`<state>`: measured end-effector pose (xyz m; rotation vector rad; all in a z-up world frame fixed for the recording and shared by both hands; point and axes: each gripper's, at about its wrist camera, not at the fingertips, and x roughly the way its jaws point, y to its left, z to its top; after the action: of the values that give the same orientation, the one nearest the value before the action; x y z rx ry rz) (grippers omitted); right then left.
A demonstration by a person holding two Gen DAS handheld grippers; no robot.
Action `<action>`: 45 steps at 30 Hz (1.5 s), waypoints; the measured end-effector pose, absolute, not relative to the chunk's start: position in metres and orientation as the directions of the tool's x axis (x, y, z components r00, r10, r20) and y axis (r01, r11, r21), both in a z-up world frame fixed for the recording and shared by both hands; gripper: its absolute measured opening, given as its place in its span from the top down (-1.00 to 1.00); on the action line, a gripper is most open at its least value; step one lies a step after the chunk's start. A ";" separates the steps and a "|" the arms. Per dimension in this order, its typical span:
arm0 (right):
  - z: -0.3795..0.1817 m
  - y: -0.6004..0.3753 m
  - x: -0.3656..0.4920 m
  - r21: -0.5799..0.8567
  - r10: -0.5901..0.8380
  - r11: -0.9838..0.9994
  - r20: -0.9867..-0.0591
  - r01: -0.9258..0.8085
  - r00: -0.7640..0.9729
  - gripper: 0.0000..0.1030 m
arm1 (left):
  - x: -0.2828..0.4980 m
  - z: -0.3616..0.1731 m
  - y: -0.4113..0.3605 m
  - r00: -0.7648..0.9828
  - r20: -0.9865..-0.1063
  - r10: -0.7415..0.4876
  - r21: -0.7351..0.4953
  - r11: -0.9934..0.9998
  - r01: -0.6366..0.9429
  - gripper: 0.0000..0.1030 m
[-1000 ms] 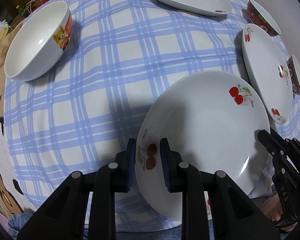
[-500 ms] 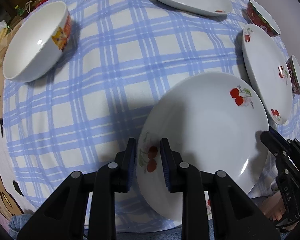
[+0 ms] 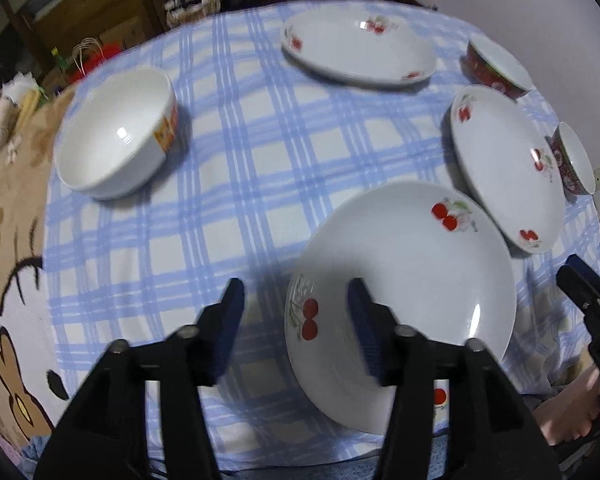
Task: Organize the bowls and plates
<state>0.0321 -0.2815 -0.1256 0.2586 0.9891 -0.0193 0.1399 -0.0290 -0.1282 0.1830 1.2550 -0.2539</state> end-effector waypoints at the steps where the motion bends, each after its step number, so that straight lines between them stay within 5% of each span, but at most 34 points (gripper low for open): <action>1: -0.122 -0.286 0.030 0.205 0.088 0.967 -0.822 0.148 0.562 0.13 | 0.138 -0.122 -0.029 0.311 -0.946 -0.090 0.005 0.956 0.294 -0.13; 5: -0.107 -0.304 0.023 0.197 0.029 0.957 -0.796 0.213 0.605 -0.58 | 0.132 -0.108 -0.034 0.339 -0.936 -0.098 0.011 0.952 0.305 -0.66; 6: -0.105 -0.308 0.022 0.194 0.011 0.953 -0.790 0.232 0.613 -0.82 | 0.131 -0.105 -0.035 0.347 -0.932 -0.101 0.013 0.950 0.311 -0.69; 8: -0.100 -0.314 0.020 0.181 -0.021 0.949 -0.782 0.259 0.623 -0.98 | 0.129 -0.098 -0.041 0.365 -0.923 -0.120 0.006 0.945 0.326 -0.79; 22: -0.080 -0.345 0.031 0.137 -0.088 0.946 -0.764 0.294 0.640 -0.98 | 0.133 -0.041 -0.097 0.484 -0.859 -0.166 0.094 0.878 0.469 -0.86; 30: -0.072 -0.365 0.042 0.154 -0.095 0.939 -0.744 0.308 0.662 -0.99 | 0.159 -0.022 -0.128 0.475 -0.835 -0.278 -0.010 0.871 0.492 -0.86; 45: -0.090 -0.377 0.062 0.133 -0.114 0.945 -0.722 0.300 0.682 -0.98 | 0.197 -0.073 -0.169 0.446 -0.845 -0.296 -0.027 0.856 0.517 -0.85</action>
<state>0.0618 -0.3769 -0.0900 0.2500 0.7884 -0.2348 0.1968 -0.1687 -0.0733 0.2494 0.9880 -0.5096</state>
